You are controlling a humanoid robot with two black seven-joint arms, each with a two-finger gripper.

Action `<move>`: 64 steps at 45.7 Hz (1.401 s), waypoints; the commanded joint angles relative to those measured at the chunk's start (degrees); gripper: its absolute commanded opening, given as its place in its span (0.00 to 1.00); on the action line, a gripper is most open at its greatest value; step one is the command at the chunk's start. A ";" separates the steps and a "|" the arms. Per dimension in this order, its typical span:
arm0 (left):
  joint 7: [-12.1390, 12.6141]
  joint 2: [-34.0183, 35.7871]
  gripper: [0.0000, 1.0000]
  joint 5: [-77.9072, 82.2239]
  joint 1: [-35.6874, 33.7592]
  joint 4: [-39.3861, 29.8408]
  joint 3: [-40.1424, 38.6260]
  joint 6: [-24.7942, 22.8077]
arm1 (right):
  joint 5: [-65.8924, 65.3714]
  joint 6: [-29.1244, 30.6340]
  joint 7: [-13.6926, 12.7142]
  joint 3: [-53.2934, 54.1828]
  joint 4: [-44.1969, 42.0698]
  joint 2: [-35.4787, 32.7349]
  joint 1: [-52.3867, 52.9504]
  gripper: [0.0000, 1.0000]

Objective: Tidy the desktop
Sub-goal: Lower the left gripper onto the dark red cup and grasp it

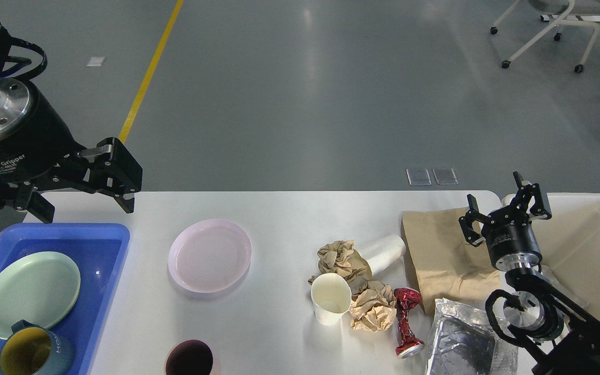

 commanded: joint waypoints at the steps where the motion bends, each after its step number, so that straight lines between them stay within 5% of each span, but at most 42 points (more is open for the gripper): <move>1: -0.25 -0.10 0.96 0.10 0.56 0.06 -1.08 -0.55 | 0.01 0.01 0.00 0.01 0.00 0.00 0.00 1.00; 10: -0.52 -3.52 0.94 0.10 9.69 0.24 -5.99 2.08 | 0.01 0.01 0.00 0.01 0.00 0.00 0.00 1.00; 33: 0.01 -5.20 0.90 17.23 42.48 0.41 -19.18 28.80 | 0.01 0.01 0.00 0.01 0.00 0.00 0.00 1.00; 64: 0.01 -11.26 0.85 24.63 64.81 10.52 -18.75 41.81 | 0.01 0.01 0.00 0.01 0.09 0.00 0.00 1.00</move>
